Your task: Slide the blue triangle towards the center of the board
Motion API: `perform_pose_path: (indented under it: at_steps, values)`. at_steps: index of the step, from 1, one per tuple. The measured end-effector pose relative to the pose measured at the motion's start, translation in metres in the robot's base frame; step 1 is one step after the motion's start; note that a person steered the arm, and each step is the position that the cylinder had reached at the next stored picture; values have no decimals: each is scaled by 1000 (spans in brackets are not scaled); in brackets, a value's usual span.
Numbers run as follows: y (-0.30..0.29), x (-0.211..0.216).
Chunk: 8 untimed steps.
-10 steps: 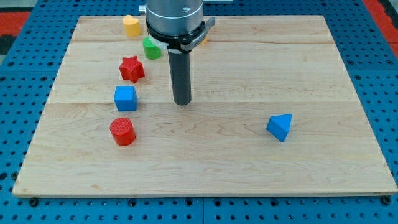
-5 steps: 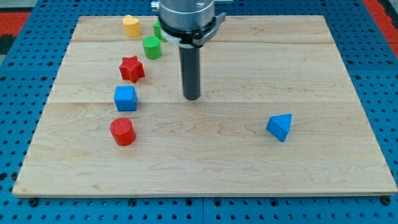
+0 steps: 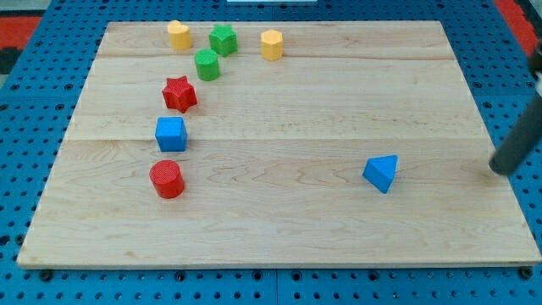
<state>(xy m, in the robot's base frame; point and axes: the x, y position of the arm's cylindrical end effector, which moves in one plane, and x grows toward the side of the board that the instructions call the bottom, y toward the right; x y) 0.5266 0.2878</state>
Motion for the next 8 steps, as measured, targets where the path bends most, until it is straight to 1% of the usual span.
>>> perform_pose_path:
  at_steps: [1, 2, 3, 4, 5, 6, 7, 8]
  values:
    - [-44, 18]
    - [-63, -1]
    - [-97, -18]
    - [-138, -14]
    - [-212, -27]
    - [-266, -33]
    - [-276, -48]
    - [-236, -53]
